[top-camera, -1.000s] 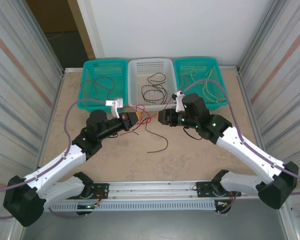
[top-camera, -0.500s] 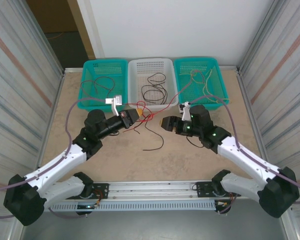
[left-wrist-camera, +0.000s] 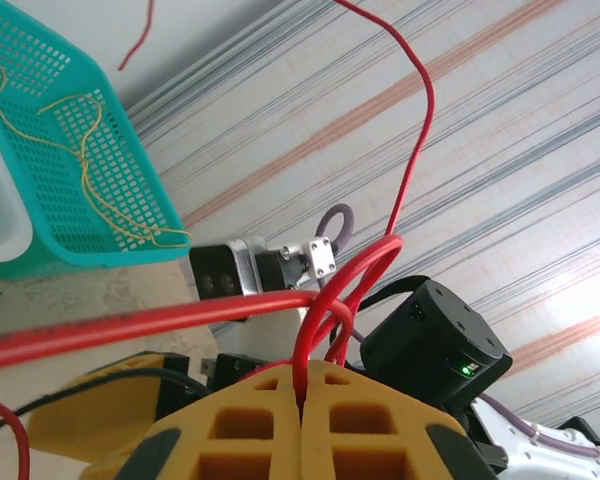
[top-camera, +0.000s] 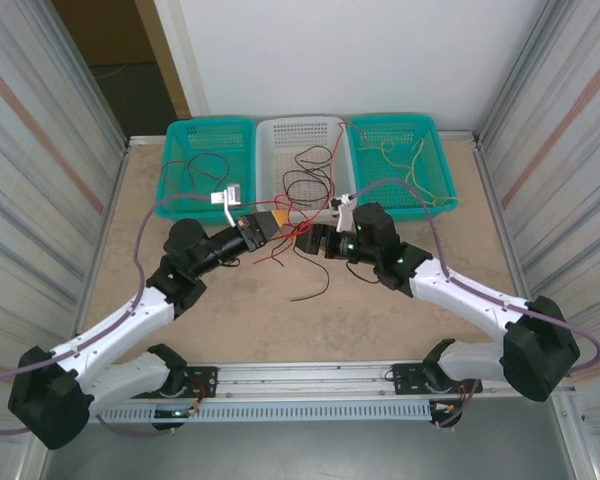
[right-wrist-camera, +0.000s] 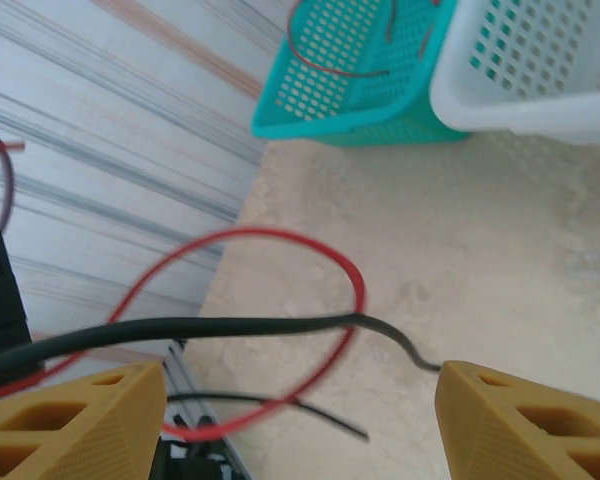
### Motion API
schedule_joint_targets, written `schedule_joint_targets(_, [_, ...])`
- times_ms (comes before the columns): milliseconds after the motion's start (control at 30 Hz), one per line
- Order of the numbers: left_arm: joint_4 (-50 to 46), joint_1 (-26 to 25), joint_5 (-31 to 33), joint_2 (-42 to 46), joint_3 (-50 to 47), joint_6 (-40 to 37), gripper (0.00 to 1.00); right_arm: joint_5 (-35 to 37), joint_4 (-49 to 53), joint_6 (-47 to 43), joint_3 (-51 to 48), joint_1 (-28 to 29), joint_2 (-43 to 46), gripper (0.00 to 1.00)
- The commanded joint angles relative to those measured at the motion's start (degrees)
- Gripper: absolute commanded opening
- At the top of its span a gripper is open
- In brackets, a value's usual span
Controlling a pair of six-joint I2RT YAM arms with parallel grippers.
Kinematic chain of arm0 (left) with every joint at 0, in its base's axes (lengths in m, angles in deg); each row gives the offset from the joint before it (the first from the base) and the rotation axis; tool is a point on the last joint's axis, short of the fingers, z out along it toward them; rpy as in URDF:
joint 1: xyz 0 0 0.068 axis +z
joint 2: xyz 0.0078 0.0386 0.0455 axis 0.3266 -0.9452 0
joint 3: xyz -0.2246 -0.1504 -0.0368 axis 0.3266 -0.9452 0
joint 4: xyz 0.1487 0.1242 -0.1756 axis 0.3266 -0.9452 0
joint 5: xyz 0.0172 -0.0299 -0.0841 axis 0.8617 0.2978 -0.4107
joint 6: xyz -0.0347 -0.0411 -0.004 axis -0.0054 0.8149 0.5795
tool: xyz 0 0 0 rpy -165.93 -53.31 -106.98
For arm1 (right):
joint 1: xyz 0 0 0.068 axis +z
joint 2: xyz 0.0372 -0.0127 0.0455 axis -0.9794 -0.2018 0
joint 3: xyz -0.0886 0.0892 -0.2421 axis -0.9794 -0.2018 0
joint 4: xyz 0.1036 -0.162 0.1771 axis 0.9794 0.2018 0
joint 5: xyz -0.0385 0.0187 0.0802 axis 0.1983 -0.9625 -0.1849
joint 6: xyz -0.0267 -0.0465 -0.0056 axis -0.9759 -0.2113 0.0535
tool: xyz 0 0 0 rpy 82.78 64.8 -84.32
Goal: Untangle the cables
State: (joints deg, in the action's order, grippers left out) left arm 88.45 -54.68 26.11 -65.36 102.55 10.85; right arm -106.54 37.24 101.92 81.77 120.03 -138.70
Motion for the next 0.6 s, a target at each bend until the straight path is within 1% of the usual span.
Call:
schedule_joint_targets(0, [6.9,-0.5,0.0,-0.2,1.4,2.3,0.0,-2.7,-6.5,3.0,2.7,0.8,-3.2,0.7])
schedule_joint_targets(133, [12.3,-1.8,2.0,-1.5,0.2,3.1,0.0,-4.2,-12.2,7.8,1.7,2.0,-5.4,0.68])
schedule_joint_targets(200, [15.1,-2.1,2.1,-2.8,0.0,4.1,0.0,-4.3,-12.8,9.2,1.7,2.4,-6.5,0.63])
schedule_joint_targets(233, [16.3,-2.1,2.0,-3.5,0.0,4.7,0.0,-4.5,-12.9,9.5,1.6,2.4,-7.1,0.57])
schedule_joint_targets(267, [17.3,-2.2,1.9,-4.1,0.1,4.9,0.0,-4.4,-12.8,9.6,1.5,2.4,-7.6,0.47])
schedule_joint_targets(333, [18.1,-2.1,2.0,-4.6,0.5,5.0,0.0,-3.7,-12.0,9.8,0.8,2.4,-8.2,0.2])
schedule_joint_targets(367, [17.6,-1.9,2.0,-4.5,0.8,4.6,0.0,-3.0,-11.2,9.5,0.3,2.3,-8.3,0.1])
schedule_joint_targets(400, [16.3,-1.5,2.0,-4.0,1.4,4.0,0.0,-1.6,-9.0,9.0,-0.3,2.2,-8.2,0.02])
schedule_joint_targets(467, [9.6,-0.1,1.8,-1.8,3.6,1.7,0.0,1.2,-3.5,7.8,-1.6,1.5,-7.8,0.0])
schedule_joint_targets(567, [-7.6,2.5,4.7,4.0,8.2,-5.7,0.0,4.4,3.4,5.8,-5.4,-0.5,-7.5,0.0])
